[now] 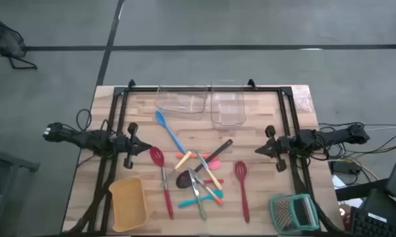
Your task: Pick & Place Kitchen Items
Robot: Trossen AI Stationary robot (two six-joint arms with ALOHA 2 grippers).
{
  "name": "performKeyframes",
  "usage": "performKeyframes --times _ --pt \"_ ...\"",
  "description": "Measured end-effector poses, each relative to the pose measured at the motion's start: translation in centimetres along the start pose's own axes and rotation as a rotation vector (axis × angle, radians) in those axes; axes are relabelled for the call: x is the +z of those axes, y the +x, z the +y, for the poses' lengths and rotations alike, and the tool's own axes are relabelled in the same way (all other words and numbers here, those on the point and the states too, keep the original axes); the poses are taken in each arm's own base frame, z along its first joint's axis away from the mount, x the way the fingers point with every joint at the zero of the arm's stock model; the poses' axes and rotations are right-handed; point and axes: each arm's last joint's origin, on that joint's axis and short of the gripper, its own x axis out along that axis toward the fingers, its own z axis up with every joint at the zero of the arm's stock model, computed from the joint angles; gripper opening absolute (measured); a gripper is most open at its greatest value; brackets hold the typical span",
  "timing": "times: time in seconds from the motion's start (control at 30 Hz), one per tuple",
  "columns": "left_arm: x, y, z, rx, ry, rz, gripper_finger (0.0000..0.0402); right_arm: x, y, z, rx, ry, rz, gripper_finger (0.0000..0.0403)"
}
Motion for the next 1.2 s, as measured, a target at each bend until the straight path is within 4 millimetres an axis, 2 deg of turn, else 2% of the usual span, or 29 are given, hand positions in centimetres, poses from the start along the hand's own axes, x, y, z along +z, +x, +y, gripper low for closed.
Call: performKeyframes --times 1.03,1.2 --pt "0.0 0.0 0.0 0.0 0.0 0.0 0.0012 0.02 0.0 0.0 0.0 -0.004 -0.001 0.0008" --pt "0.01 0.0 0.0 0.0 0.0 0.0 0.0012 0.5 -0.01 0.02 0.003 0.024 -0.052 0.0008"
